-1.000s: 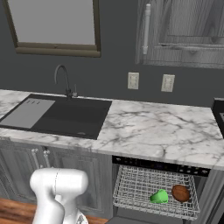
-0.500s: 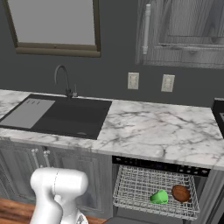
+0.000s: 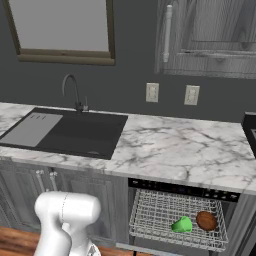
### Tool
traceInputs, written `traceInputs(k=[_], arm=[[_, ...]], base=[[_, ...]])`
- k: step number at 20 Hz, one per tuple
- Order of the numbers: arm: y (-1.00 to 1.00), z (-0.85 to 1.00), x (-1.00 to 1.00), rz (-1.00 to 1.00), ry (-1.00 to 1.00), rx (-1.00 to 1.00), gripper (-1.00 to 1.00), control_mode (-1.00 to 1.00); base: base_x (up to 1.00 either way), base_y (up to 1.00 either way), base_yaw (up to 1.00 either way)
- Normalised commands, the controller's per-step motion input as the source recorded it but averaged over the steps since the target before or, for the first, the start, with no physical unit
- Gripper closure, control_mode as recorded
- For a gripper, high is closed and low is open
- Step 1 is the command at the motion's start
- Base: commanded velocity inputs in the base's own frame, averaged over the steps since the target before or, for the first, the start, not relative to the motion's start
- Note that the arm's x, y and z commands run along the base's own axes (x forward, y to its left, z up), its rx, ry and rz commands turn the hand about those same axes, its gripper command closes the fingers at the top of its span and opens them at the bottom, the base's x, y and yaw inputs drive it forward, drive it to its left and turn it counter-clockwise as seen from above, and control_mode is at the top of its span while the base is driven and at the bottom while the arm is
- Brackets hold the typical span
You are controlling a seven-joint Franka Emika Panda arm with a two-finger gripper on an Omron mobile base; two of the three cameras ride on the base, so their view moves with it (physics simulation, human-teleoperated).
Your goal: Pick up the cup and bowl from the counter, place them in the dishwasher, and close the dishwasher door.
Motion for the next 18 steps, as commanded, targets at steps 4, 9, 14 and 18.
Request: traceInputs(k=[4, 9, 14, 18], arm=[[0.00, -0.12, 0.89, 0.00, -0.07, 0.00, -1.00, -1.00], [0.00, -0.15, 0.88, 0.00, -0.07, 0.00, -1.00, -1.00], [0.00, -0.17, 0.79, 0.00, -0.08, 0.00, -1.00, -1.00], [0.00, -0.20, 0.69, 0.00, -0.08, 0.00, -1.00, -1.00]], base=[[0.00, 0.00, 0.00], [0.00, 0.00, 0.00], [0.00, 0.00, 0.00], [0.00, 0.00, 0.00]])
